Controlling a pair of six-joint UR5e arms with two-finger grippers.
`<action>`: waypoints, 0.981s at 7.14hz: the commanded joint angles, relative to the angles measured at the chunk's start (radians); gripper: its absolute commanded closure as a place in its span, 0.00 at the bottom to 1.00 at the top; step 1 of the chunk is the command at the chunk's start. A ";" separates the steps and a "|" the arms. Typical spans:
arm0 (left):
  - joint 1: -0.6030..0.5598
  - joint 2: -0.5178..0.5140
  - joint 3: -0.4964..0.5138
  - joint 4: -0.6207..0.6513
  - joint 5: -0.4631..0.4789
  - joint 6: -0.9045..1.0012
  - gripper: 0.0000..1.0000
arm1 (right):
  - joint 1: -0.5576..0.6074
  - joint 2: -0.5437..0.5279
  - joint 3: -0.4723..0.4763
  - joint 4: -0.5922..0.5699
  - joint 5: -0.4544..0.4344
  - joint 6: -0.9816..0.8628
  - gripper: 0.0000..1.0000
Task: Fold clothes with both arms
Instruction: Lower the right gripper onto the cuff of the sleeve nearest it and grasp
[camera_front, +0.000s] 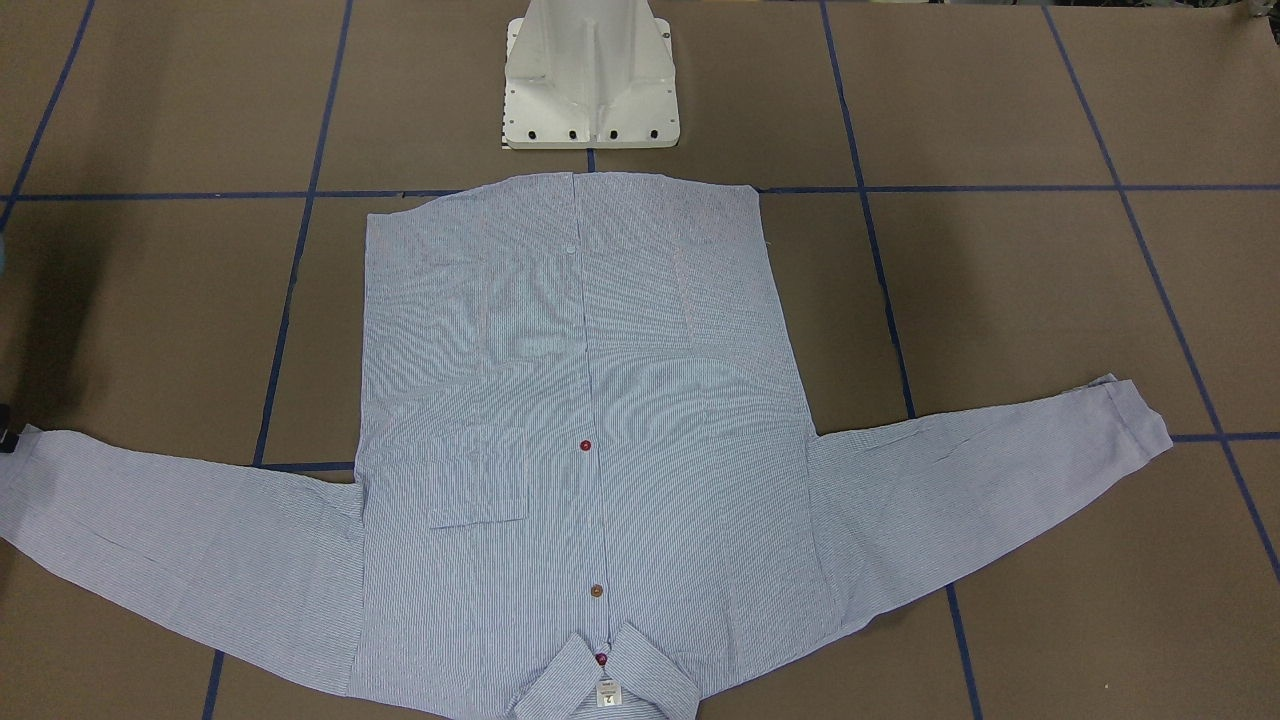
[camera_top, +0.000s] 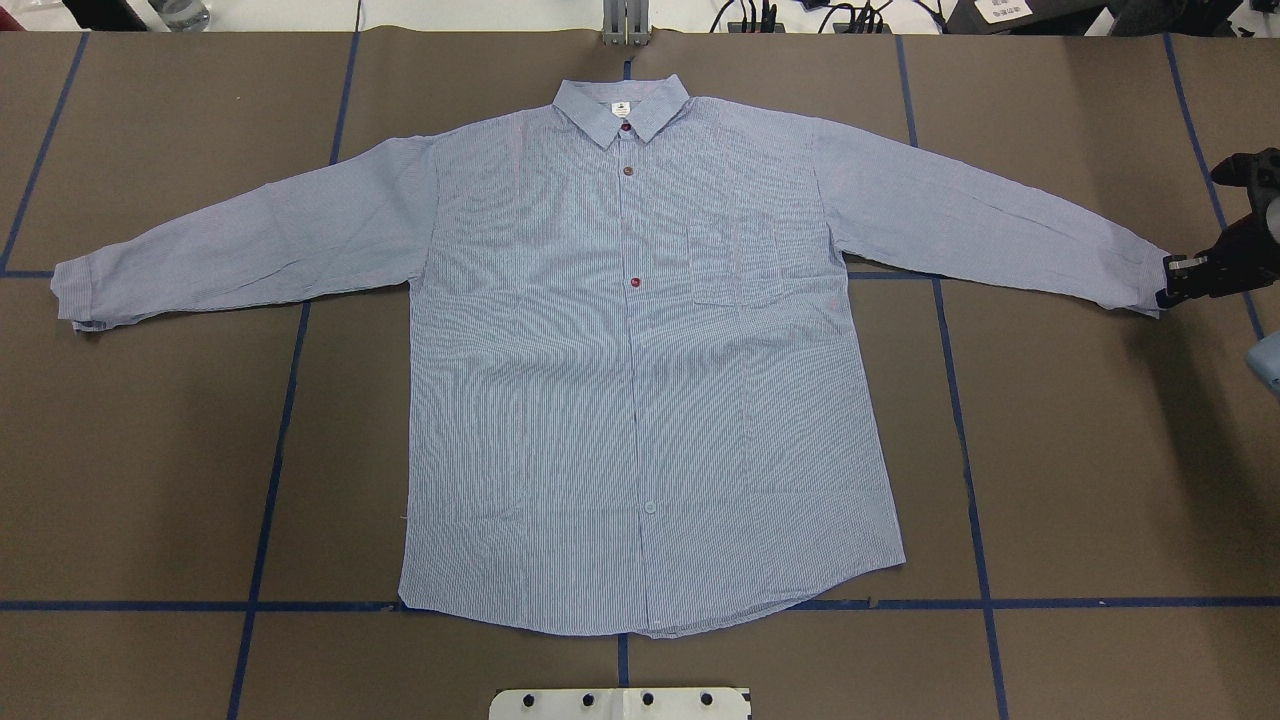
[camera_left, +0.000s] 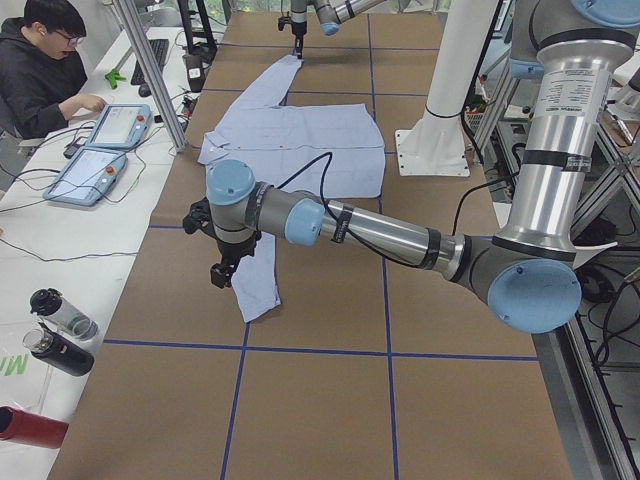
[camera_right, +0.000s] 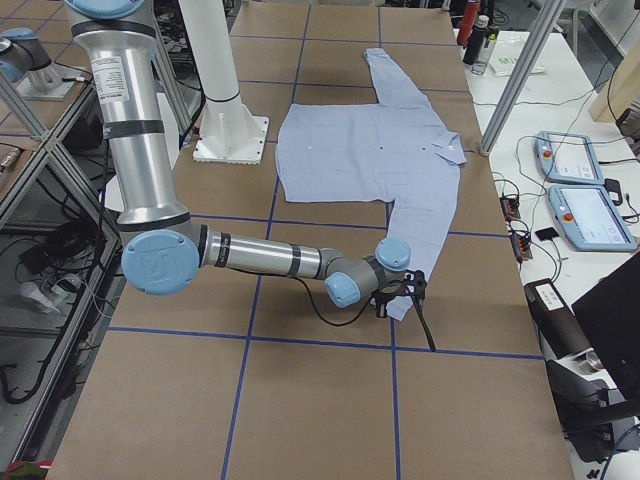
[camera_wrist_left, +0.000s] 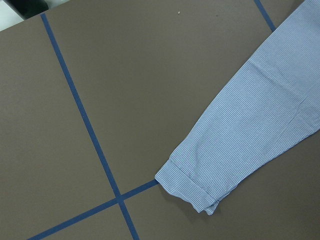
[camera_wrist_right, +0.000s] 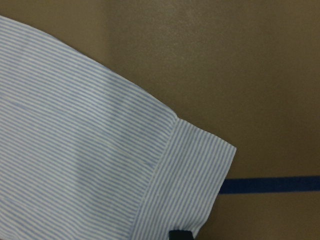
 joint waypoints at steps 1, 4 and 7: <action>0.000 -0.004 0.000 -0.002 0.000 -0.025 0.00 | 0.002 0.009 0.008 0.006 0.001 0.000 1.00; 0.000 -0.004 -0.002 -0.002 0.000 -0.026 0.00 | 0.067 0.003 0.090 0.011 0.072 -0.008 1.00; 0.000 -0.006 -0.002 -0.002 0.000 -0.027 0.00 | 0.098 0.039 0.263 -0.003 0.167 0.002 1.00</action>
